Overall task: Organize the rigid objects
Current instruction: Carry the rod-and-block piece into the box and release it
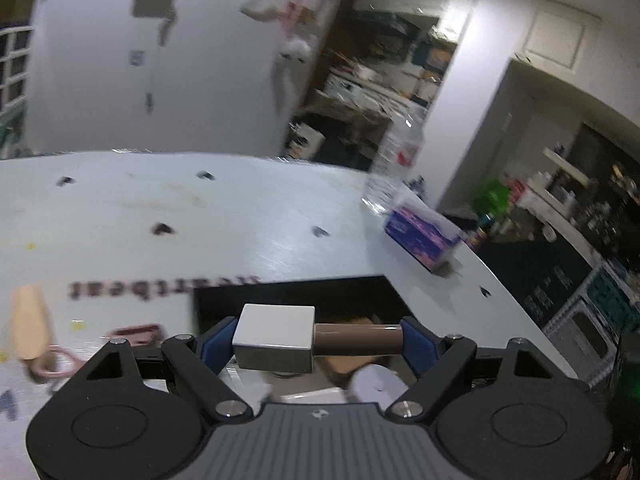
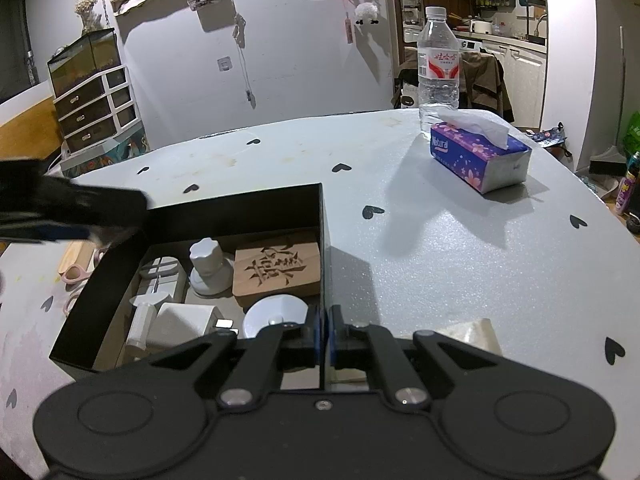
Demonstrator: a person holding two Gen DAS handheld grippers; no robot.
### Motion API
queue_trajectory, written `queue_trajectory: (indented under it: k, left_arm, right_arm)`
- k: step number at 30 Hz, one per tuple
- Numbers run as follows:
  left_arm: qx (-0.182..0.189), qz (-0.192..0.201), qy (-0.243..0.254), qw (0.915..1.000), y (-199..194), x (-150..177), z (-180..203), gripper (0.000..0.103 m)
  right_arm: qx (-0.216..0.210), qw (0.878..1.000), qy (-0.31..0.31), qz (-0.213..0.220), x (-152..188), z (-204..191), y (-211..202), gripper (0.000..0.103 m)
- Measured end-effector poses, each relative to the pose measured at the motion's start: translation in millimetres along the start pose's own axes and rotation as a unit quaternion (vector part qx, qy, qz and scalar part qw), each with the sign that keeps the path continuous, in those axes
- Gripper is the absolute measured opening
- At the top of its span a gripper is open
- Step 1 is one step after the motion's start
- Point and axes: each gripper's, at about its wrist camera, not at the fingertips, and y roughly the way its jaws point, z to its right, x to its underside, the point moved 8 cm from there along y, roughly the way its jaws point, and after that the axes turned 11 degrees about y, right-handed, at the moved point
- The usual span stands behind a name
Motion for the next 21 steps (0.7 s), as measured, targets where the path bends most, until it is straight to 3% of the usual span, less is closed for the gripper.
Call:
queue_trajectory:
  k: [4,9,11,21]
  left_arm:
    - [0.023,-0.042,-0.021,0.9986,34.2,6.7,8.8,0.086]
    - [0.02,-0.091,-0.036,0.995,66.6,18.7,9.5,0.086]
    - [0.008,-0.089,-0.023,0.9958,70.8,17.3,11.3,0.086]
    - [0.017,-0.093,-0.021,0.9953,74.4,18.1,13.8,0.092]
  right_arm:
    - [-0.003,1.0,0.003,0.0,0.2,-0.4,0.4,0.005]
    - [-0.004,1.0,0.004,0.0,0.1,-0.3,0.3,0.005]
    - [-0.006,1.0,0.004,0.0,0.4,-0.2,0.1,0.005]
    - [-0.007,1.0,0.005,-0.001,0.6,-0.6,-0.3,0.005]
